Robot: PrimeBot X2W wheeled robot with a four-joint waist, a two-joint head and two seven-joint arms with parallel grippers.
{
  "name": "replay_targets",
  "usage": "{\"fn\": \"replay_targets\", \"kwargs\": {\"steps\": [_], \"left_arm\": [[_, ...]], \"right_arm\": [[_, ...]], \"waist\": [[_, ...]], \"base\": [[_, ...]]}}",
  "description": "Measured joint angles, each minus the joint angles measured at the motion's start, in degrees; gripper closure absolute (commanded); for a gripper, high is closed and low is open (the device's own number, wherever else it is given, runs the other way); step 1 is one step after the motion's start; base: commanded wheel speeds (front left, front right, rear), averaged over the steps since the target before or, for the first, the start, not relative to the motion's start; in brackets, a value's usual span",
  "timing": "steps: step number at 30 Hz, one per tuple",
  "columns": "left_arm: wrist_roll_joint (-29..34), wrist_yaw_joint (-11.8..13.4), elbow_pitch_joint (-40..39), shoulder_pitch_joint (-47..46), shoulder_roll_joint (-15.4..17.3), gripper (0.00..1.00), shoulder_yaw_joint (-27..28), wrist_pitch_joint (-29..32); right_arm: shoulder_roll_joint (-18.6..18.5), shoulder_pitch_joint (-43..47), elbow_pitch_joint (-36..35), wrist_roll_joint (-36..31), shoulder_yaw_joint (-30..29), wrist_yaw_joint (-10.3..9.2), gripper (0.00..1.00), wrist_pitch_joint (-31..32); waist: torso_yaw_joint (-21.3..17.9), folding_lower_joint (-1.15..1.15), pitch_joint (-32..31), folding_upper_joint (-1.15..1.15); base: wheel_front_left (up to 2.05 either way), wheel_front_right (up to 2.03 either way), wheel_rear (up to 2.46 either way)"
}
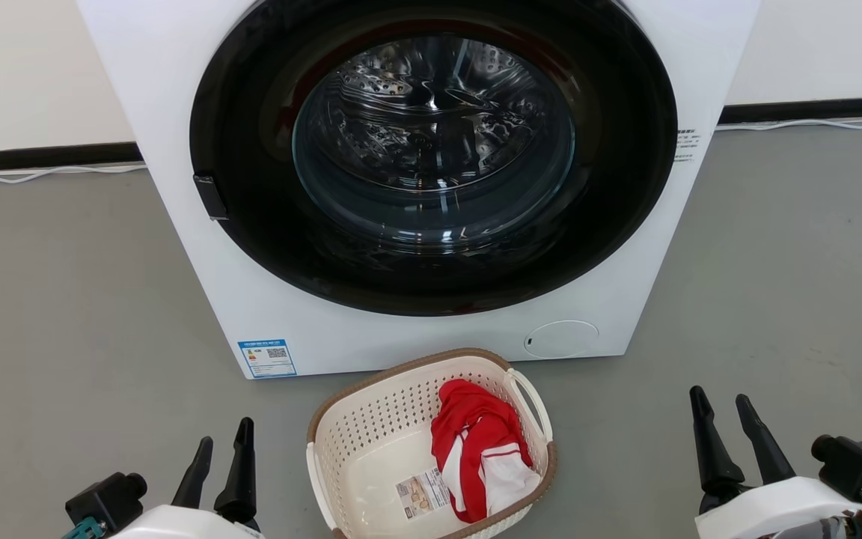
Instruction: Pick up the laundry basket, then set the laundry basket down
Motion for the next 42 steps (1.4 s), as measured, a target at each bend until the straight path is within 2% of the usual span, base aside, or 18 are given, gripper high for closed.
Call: {"fn": "replay_targets", "kwargs": {"steps": [37, 42], "left_arm": [[24.6, -0.1, 0.2, 0.0, 0.9, 0.00, -1.3, -6.2], [25.4, -0.1, 0.5, 0.0, 0.9, 0.00, -1.4, -6.4]], "right_arm": [[-1.0, 0.0, 0.2, -23.6, 1.4, 0.02, 0.00, -6.1], [-1.1, 0.0, 0.2, -25.1, 1.5, 0.07, 0.00, -6.5]], "waist": [[-0.1, 0.00, 0.4, 0.00], [-0.2, 0.00, 0.4, 0.00]], "base": [[0.00, 0.00, 0.00], [0.00, 0.00, 0.00]]}}
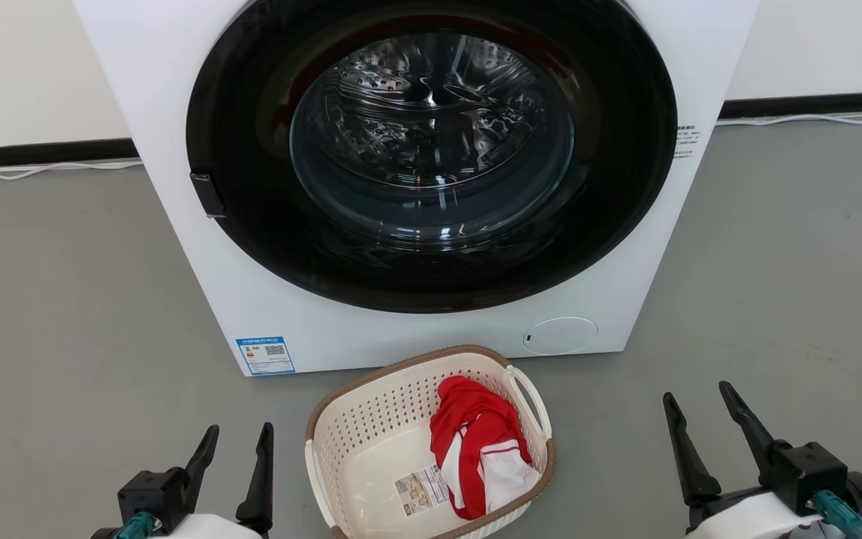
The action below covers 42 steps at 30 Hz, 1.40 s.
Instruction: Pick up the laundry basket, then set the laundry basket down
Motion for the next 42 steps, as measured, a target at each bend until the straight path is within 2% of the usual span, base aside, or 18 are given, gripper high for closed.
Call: {"fn": "replay_targets", "kwargs": {"steps": [25, 38, 42], "left_arm": [[-1.7, 0.0, 1.8, -0.7, -0.4, 0.00, -0.2, 0.0], [-1.8, 0.1, 10.1, -6.4, -1.0, 0.00, -1.4, 0.0], [-4.3, 0.8, 14.6, -10.1, -1.3, 0.00, -2.6, 0.0]], "right_arm": [[0.1, -0.3, 0.4, 0.1, 0.0, 0.00, 0.00, 0.0], [-0.6, -7.4, 8.3, 0.2, 1.7, 0.01, 0.00, -0.1], [-1.4, -10.9, 11.3, 0.2, 2.0, 0.01, 0.00, -0.1]], "waist": [[0.4, 0.00, 1.7, 0.00], [0.8, 0.00, 6.8, 0.00], [1.0, 0.00, 9.1, 0.00]], "base": [[0.00, 0.00, 0.00], [0.00, 0.00, 0.00], [0.00, 0.00, 0.00]]}}
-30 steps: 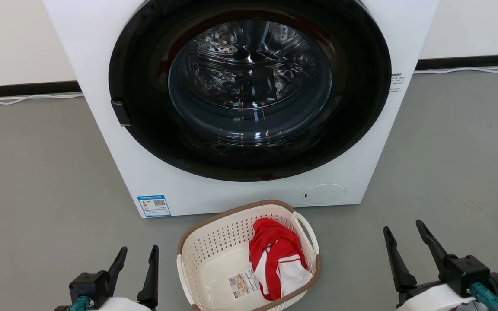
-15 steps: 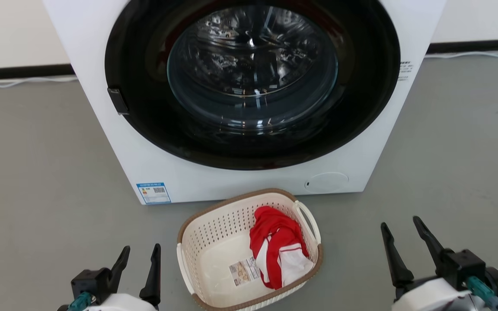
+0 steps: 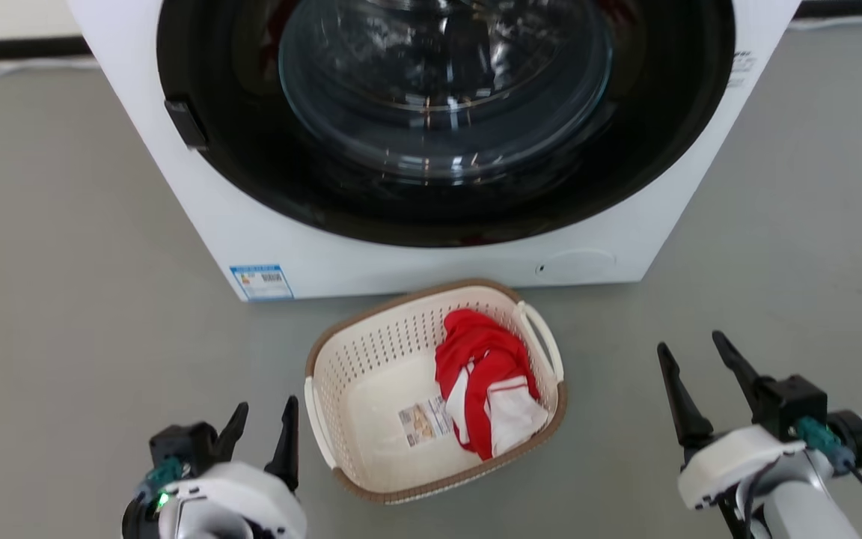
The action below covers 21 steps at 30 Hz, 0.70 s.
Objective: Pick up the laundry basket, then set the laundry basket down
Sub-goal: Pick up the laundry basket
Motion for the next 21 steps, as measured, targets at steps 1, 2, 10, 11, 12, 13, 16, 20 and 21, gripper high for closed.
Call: {"fn": "replay_targets", "kwargs": {"steps": [1, 2, 10, 11, 12, 13, 16, 20, 21], "left_arm": [[-2.6, 0.9, 2.6, -2.1, 0.0, 0.00, -1.1, 0.0], [-3.3, 1.2, 3.7, -3.2, 0.0, 0.00, -1.7, 0.2], [-11.6, 4.7, 11.4, -12.6, -0.2, 0.00, -8.0, 1.8], [-12.5, 5.1, 12.2, -13.7, -0.2, 0.00, -8.9, 1.8], [-13.4, 5.6, 13.0, -14.7, -0.3, 0.00, -10.0, 1.8], [-14.3, 6.0, 13.8, -15.6, -0.3, 0.00, -11.0, 1.8], [-16.2, 7.4, 15.9, -18.3, -0.3, 0.00, -14.0, 1.7], [-18.4, 8.4, 18.4, -21.8, -0.4, 0.00, -17.5, 1.6], [-18.9, 8.6, 19.0, -22.6, -0.4, 0.00, -18.1, 1.5]], "right_arm": [[-0.1, -1.7, 1.6, 0.0, 0.2, 0.01, 0.00, 0.0], [-0.2, -2.5, 2.5, 0.1, 0.5, 0.00, 0.00, 0.0], [-2.4, -11.0, 9.8, 0.6, 2.5, 0.01, 0.00, 0.7], [-2.6, -12.1, 10.6, 0.6, 2.8, 0.01, 0.00, 0.7], [-2.8, -13.2, 11.2, 0.6, 3.1, 0.01, 0.00, 0.7], [-3.0, -14.2, 12.0, 0.6, 3.3, 0.01, 0.00, 0.7], [-3.7, -17.0, 13.9, 0.6, 3.6, 0.01, 0.00, 0.7], [-4.0, -20.5, 16.2, 0.6, 4.5, 0.01, 0.00, 0.7], [-4.0, -21.2, 16.6, 0.6, 4.6, 0.01, 0.00, 0.7]], "waist": [[0.1, 0.00, 1.2, 0.00], [0.2, 0.00, 1.8, 0.00], [1.0, 0.00, 8.1, 0.00], [1.1, 0.00, 8.9, 0.00], [1.3, 0.00, 9.8, 0.00], [1.4, 0.00, 10.6, 0.00], [1.8, 0.00, 13.2, 0.00], [2.2, 0.00, 16.5, 0.00], [2.3, 0.00, 17.3, 0.00]], "base": [[0.00, 0.00, 0.00], [0.00, 0.00, 0.00], [0.00, 0.00, 0.00], [0.00, 0.00, 0.00], [0.00, 0.00, 0.00], [0.00, 0.00, 0.00], [0.00, 0.00, 0.00], [0.00, 0.00, 0.00], [0.00, 0.00, 0.00]]}}
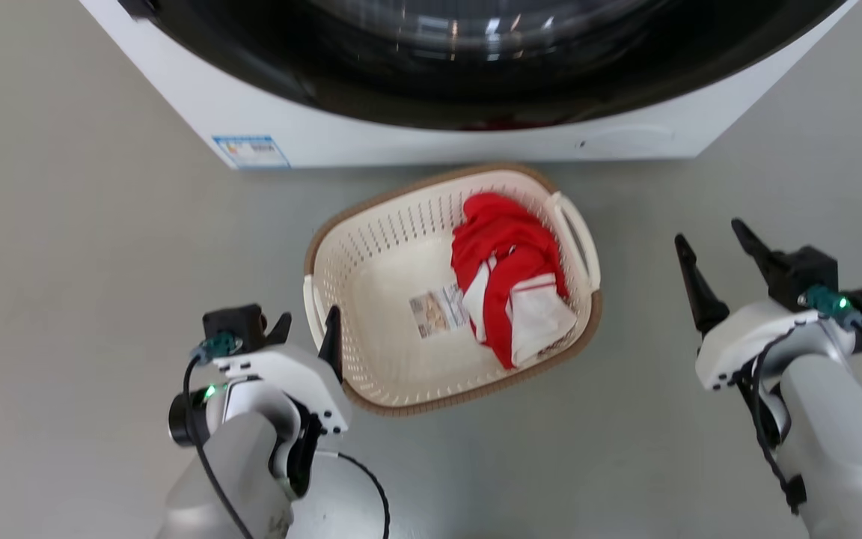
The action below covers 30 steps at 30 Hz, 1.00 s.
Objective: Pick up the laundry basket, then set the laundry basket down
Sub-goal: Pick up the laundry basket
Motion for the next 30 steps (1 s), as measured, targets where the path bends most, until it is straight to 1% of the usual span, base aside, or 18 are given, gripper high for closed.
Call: {"fn": "replay_targets", "kwargs": {"steps": [7, 17, 25, 30], "left_arm": [[-3.5, 1.4, 4.2, -5.3, -0.1, 0.00, -3.6, -0.7], [-7.6, 2.3, 7.8, -10.0, -0.1, 0.00, -8.7, -1.2], [-10.3, 3.3, 9.2, -12.0, -0.2, 0.00, -10.5, -1.3], [-11.1, 3.3, 10.0, -12.7, -0.2, 0.00, -11.3, -1.3]], "right_arm": [[-0.4, -4.7, 2.0, 0.0, 0.9, 0.00, 0.00, -0.2], [-1.1, -9.3, 3.4, 0.0, 2.4, 0.00, 0.00, -0.6], [-1.0, -10.3, 3.8, 0.0, 3.5, 0.00, 0.00, -0.6], [-1.0, -10.4, 3.6, 0.0, 3.7, 0.00, 0.00, -0.6]], "waist": [[0.4, 0.00, 5.4, 0.00], [0.7, -0.01, 11.7, 0.00], [1.4, 0.00, 14.1, 0.00], [1.6, 0.00, 15.1, 0.00]], "base": [[0.00, 0.00, 0.00], [0.00, 0.00, 0.00], [0.00, 0.00, 0.00], [0.00, 0.00, 0.00]]}}
